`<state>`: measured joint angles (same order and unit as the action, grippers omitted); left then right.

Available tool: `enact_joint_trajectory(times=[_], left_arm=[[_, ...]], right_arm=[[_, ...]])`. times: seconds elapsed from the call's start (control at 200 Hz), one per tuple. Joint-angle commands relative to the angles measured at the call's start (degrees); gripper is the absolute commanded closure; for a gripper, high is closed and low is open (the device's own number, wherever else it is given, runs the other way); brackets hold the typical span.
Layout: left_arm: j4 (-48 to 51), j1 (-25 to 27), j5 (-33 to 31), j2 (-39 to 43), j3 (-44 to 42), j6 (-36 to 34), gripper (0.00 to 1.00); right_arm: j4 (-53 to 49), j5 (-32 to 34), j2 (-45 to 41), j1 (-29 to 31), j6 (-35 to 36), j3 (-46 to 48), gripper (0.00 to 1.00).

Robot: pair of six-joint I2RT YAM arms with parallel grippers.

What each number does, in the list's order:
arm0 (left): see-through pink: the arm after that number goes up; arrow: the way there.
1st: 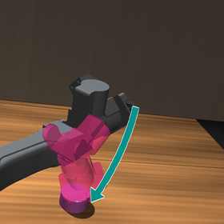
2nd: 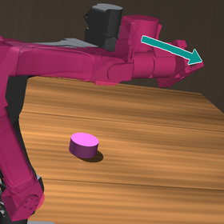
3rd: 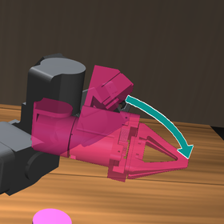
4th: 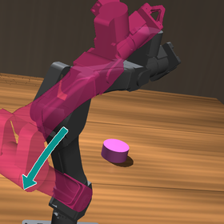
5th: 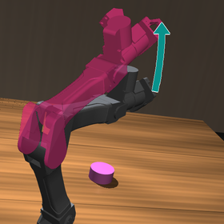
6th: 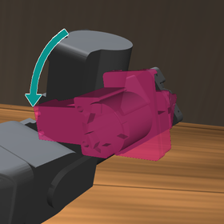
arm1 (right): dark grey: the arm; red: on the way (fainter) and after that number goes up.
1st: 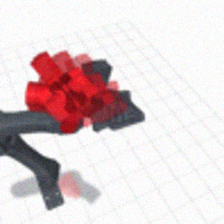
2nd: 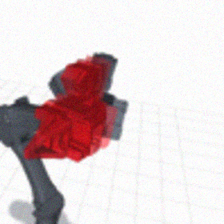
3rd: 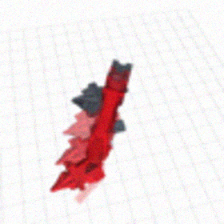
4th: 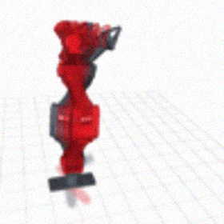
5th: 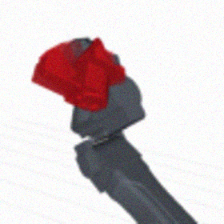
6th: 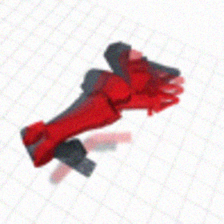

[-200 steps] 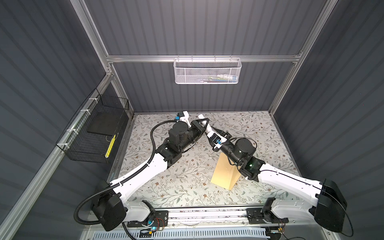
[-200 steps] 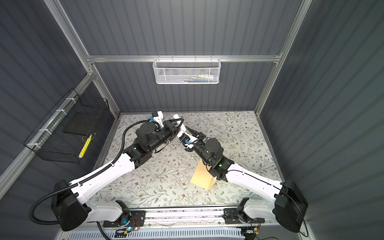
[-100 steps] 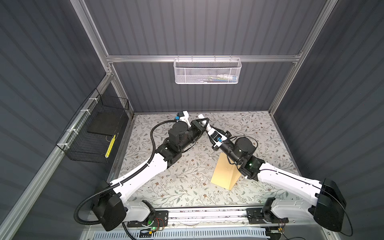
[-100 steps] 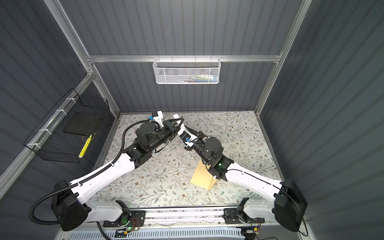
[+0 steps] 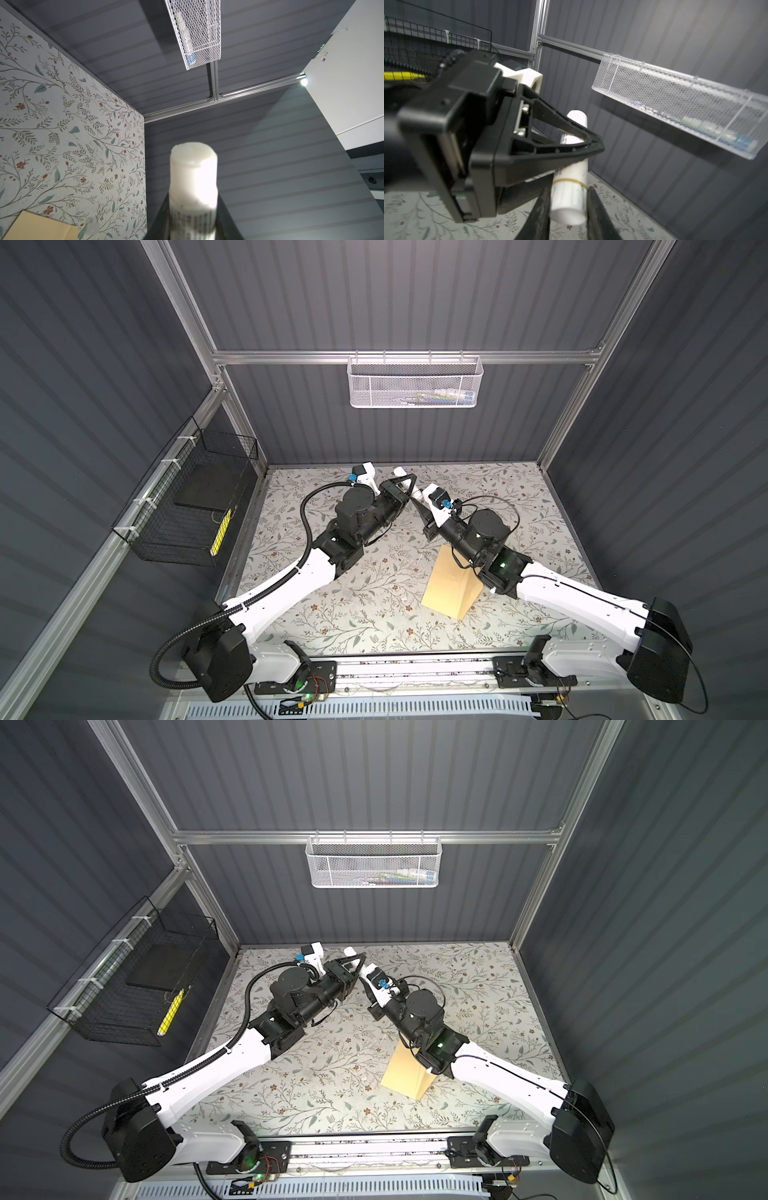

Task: Place the letter into the envelope and seal it
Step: 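Draw the right gripper with the cap back toward its own side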

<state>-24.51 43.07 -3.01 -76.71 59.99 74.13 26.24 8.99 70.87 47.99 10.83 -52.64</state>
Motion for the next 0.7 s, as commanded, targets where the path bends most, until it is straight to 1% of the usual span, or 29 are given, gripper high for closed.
enact_joint_trajectory(times=[0.0, 0.005, 0.01, 0.04, 0.045, 0.09, 0.135, 0.175, 0.215, 0.29, 0.335, 0.43, 0.545, 0.6, 0.65, 0.69], left_arm=[[-5.9, -0.2, -0.8, -1.5, -2.9, -1.2, 1.0], [-6.1, -0.2, -0.8, -1.6, -3.0, -1.2, 1.0], [-6.4, -0.2, -0.8, -1.6, -3.1, -1.2, 1.0], [-7.8, -0.2, -0.9, -2.1, -3.6, -1.0, 1.0], [-8.0, -0.2, -0.9, -2.1, -3.6, -0.9, 1.0], [-10.4, -0.2, -0.8, -2.8, -4.3, -0.6, 1.0], [-12.7, -0.2, -0.7, -3.3, -4.8, -0.3, 1.0], [-14.3, -0.2, -0.7, -3.6, -5.1, -0.2, 1.0], [-15.4, -0.2, -0.7, -3.9, -5.3, -0.5, 1.0], [-16.9, -0.2, -0.9, -4.2, -5.5, -1.0, 1.0], [-18.3, -0.2, -0.9, -4.4, -5.7, -1.6, 1.0], [-20.4, -0.2, -0.9, -4.7, -5.8, -2.3, 1.0], [-22.0, -0.2, -0.5, -5.4, -5.6, -2.3, 1.0], [-22.3, -0.2, -0.3, -5.6, -5.4, -2.3, 1.0], [-22.3, -0.2, -0.2, -5.7, -5.4, -2.3, 1.0], [-22.3, -0.2, -0.2, -5.6, -5.4, -2.3, 1.0]], right_arm=[[-7.5, -0.6, -2.6, -3.6, -24.9, -5.3, 0.78], [-8.0, -1.3, -2.7, -4.0, -27.0, -5.4, 0.78], [-8.0, -1.3, -2.7, -4.0, -27.0, -5.4, 0.78], [-9.3, -3.6, -3.0, -5.6, -33.8, -5.8, 0.78], [-9.3, -3.6, -3.0, -5.6, -33.8, -5.8, 0.78], [-9.9, -6.4, -3.4, -7.4, -41.3, -5.9, 0.77], [-10.3, -7.4, -3.6, -8.7, -48.6, -5.5, 0.77], [-10.5, -8.4, -3.8, -9.9, -53.7, -4.9, 0.77], [-10.9, -9.0, -4.0, -11.0, -60.7, -4.1, 0.78], [-8.3, -11.1, -4.3, -12.5, -68.9, -1.8, 0.76], [-5.8, -12.0, -4.6, -13.3, -75.2, 0.1, 0.76], [-0.6, -12.6, -4.5, -14.2, -84.5, 3.0, 0.75], [4.6, -14.8, -3.2, -15.0, -93.7, 4.4, 0.73], [6.2, -16.1, -2.4, -15.2, -96.4, 4.5, 0.72], [7.7, -17.8, -1.6, -15.3, -98.6, 4.3, 0.67], [8.0, -18.7, -1.2, -15.3, -99.9, 4.1, 0.66]])
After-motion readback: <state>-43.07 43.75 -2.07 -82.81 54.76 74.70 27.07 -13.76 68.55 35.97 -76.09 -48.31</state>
